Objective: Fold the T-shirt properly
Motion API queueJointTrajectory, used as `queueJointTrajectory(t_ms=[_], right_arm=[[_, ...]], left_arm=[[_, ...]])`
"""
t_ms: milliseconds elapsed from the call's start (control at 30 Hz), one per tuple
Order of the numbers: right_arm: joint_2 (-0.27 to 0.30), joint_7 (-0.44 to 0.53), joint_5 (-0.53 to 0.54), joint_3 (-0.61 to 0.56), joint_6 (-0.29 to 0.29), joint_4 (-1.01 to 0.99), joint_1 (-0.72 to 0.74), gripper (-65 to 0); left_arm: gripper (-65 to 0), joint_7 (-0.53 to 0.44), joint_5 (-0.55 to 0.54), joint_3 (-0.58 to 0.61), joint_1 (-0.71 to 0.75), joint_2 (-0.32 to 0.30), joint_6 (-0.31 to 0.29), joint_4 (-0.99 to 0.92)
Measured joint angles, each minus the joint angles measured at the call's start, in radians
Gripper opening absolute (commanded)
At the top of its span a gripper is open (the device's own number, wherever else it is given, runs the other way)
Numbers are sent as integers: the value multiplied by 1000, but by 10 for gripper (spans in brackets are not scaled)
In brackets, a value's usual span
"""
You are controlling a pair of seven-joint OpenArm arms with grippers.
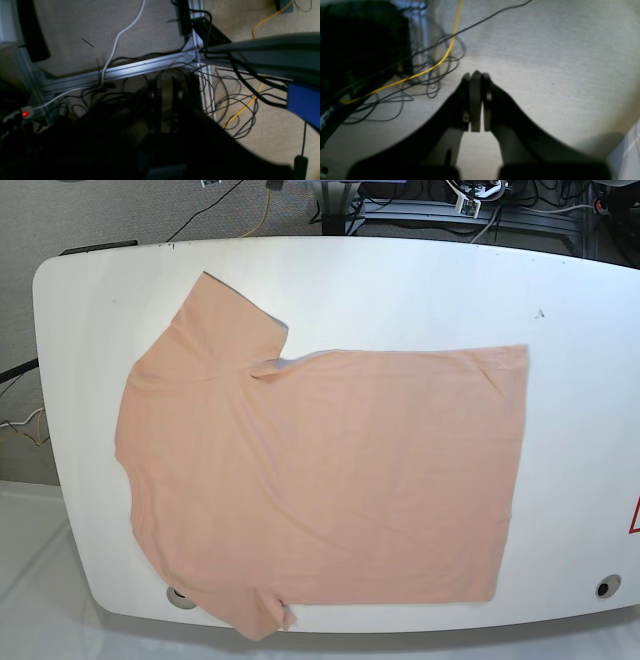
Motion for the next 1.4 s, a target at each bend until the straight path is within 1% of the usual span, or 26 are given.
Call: queueJointTrajectory(t_ms=[267,367,433,467,633,733,800,867,1133,1400], right_arm=[[13,5,-21,6,-2,128,-42,-650],[35,0,2,4,-2,172,-70,-650],[55,-3,5,5,-4,200,-86,-650],[64,-14,5,5,-11,212,-93,-650],[100,-29,8,3,-10,278,-141,-650],[126,2,19,-10,-9,349,-183,-650],[135,-6,28,-10,1,377,-196,-650],[137,-10,28,-10,-3,401,-209,-650],[141,-11,27,-2,-21,516,-274,-650],[130,-27,19,23,-20,626,-333,-650]], left_arm=[[-632,16,-1,-53,103,-11,0,114],[-633,24,-14,-63,133,-23,-1,168],[-634,24,-21,-72,148,-35,-8,199],[-634,34,-28,-74,153,-40,-8,212],[-638,54,-42,-77,189,-71,-5,278],[-639,73,-44,-56,211,-103,-8,323],[-639,75,-44,-58,219,-111,-8,344],[-641,76,-42,-63,225,-113,0,363],[-640,77,-11,-86,260,-121,-8,441],[-642,113,4,-121,323,-118,-9,563]])
